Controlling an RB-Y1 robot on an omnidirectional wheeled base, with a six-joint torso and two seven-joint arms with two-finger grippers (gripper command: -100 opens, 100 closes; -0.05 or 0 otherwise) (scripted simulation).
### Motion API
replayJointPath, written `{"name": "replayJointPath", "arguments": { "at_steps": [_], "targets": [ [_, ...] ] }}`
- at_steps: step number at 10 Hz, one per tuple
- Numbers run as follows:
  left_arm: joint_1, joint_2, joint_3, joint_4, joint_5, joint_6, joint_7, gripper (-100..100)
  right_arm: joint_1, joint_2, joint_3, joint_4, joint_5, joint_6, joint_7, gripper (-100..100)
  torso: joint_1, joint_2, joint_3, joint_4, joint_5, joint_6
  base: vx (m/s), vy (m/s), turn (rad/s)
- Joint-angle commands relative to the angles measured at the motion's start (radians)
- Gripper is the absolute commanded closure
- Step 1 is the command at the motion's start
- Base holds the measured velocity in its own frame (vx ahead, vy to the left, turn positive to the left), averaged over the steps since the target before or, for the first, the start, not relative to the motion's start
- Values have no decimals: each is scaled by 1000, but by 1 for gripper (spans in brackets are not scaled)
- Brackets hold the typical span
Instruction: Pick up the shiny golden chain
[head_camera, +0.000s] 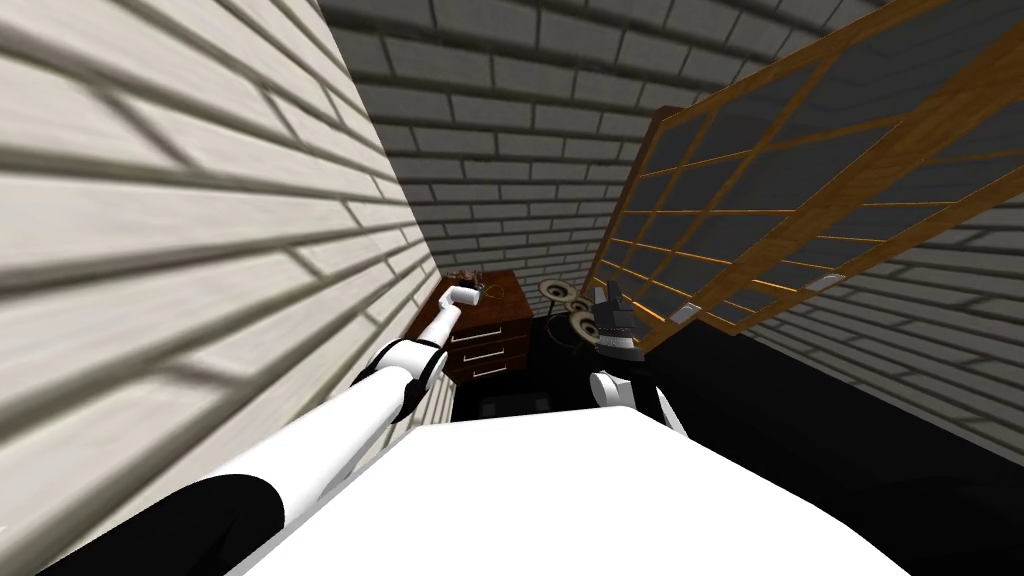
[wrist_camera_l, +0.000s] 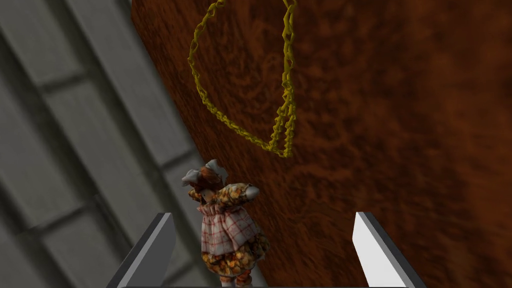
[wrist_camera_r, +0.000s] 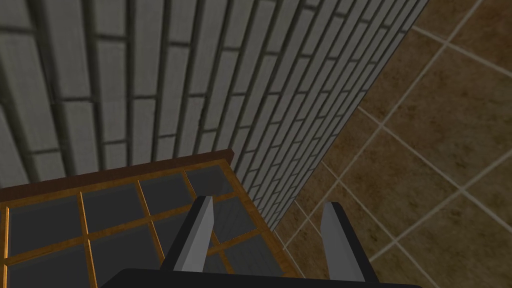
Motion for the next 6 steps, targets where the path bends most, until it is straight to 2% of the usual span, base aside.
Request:
{"name": "replayJointPath", "arguments": {
  "at_steps": [1, 2, 3, 4, 5, 6],
  "targets": [
    [-19, 2, 1, 35, 3, 22, -2, -100, 0, 0, 0, 0, 0, 0, 0, 0, 0, 0, 0, 0, 0, 0, 8, 15, -75],
    [-59, 5, 5, 68, 9, 57, -5, -100, 0, 0, 0, 0, 0, 0, 0, 0, 0, 0, 0, 0, 0, 0, 12, 15, -136],
    [-59, 5, 5, 86, 9, 57, -5, -100, 0, 0, 0, 0, 0, 0, 0, 0, 0, 0, 0, 0, 0, 0, 13, 17, -57],
    [-97, 8, 9, 120, 14, 89, -8, -100, 0, 0, 0, 0, 0, 0, 0, 0, 0, 0, 0, 0, 0, -1, 19, 16, -97],
    [-97, 8, 9, 136, 14, 89, -8, -100, 0, 0, 0, 0, 0, 0, 0, 0, 0, -1, 0, 0, 0, 0, 15, 15, -78],
    [-132, 10, 13, 177, 20, 119, -10, -100, 0, 0, 0, 0, 0, 0, 0, 0, 0, 0, 0, 0, 0, 0, 15, 11, -135]
  ]
}}
